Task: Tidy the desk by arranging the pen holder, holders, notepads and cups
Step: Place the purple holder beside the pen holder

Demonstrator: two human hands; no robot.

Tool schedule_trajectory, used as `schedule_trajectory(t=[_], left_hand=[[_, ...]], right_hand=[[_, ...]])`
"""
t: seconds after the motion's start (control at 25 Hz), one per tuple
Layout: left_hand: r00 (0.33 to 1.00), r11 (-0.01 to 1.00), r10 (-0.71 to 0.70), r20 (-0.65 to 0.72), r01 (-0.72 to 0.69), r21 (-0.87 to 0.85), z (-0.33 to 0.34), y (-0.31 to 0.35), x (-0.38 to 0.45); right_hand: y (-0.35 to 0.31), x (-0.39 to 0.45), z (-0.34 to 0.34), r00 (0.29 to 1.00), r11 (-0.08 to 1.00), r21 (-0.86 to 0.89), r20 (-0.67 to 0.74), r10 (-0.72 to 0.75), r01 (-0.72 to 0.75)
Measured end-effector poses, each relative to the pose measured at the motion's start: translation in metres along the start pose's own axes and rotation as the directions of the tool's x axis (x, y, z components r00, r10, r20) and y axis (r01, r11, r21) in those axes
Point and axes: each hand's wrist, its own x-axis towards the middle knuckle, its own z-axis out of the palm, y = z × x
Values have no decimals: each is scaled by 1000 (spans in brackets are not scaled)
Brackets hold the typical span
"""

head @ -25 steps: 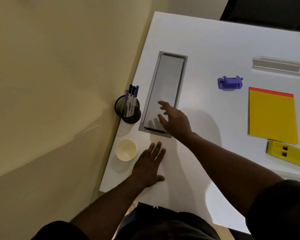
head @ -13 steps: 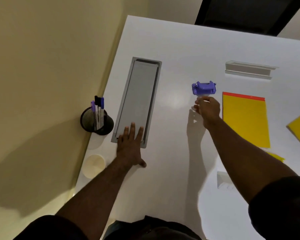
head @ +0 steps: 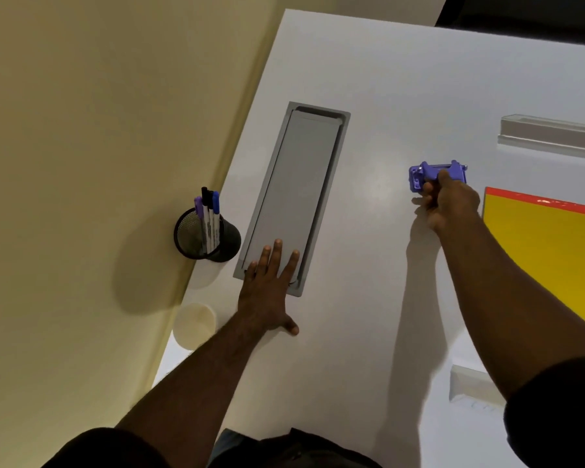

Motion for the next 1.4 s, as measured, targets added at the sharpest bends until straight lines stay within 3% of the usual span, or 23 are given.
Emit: schedule_trajectory(t=[0.08, 0.28, 0.64, 0.76, 1.08, 1.4], left_hand=[[1000, 1000, 5, -8, -5, -3, 0, 0, 0], [999, 999, 21, -29, -21, -30, 12, -7, -9], [998, 998, 31, -61, -34, -50, 21, -10, -12], [997, 998, 28, -75, -32, -55, 21, -9, -13], [994, 995, 45, -103, -54, -84, 23, -10, -13], [994, 994, 46, -103, -56, -96, 24, -10, -12]], right_hand=[[7, -7, 11, 999, 997, -71, 42, -26, 29], [34, -36, 67, 951, 929, -345, 308, -23, 134], [83, -91, 165, 714, 713, -528, 698, 55, 462], [96, -99, 190, 672, 688, -530, 735, 83, 495], [124, -108, 212, 661, 634, -595, 731, 171, 494], [122, -105, 213, 661, 585, -585, 743, 108, 562]])
